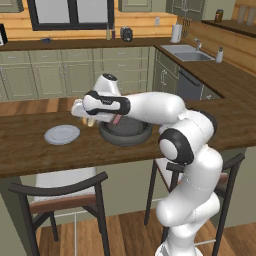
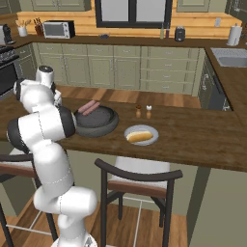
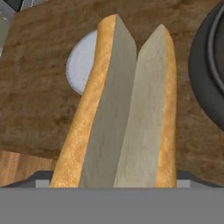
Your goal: Place one bun and one sausage from the bowl on each plate.
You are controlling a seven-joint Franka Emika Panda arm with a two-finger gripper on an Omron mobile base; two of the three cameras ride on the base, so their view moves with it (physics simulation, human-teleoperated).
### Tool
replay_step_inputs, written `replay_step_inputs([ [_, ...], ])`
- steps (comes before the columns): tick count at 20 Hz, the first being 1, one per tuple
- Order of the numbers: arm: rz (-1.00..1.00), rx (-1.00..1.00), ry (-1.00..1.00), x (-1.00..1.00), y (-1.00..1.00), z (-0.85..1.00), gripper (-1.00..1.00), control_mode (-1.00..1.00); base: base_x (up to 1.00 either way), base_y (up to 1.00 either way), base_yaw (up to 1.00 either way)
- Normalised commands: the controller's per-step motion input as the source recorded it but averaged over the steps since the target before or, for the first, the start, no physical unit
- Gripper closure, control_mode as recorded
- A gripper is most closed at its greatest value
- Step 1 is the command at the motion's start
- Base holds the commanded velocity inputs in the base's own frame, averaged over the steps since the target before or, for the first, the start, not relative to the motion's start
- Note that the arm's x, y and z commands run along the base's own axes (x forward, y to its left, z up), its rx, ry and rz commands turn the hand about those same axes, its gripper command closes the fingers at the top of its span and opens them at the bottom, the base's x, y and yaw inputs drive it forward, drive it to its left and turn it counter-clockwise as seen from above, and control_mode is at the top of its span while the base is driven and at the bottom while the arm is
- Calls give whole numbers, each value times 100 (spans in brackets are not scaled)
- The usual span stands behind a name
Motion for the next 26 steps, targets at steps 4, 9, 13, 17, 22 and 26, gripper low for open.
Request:
replay_step_inputs([
  [4,2,-6,3,7,53,-35,100,-100,0,0,0],
  [9,0,-6,-1,14,38,-12,100,-100,0,0,0],
  [13,0,-8,0,39,45,-3,100,-100,0,0,0],
  [17,0,-14,0,28,23,-28,100,-100,0,0,0],
  [22,0,-14,0,10,-4,-47,100,-100,0,0,0],
  [26,0,-7,0,41,1,-30,100,-100,0,0,0],
])
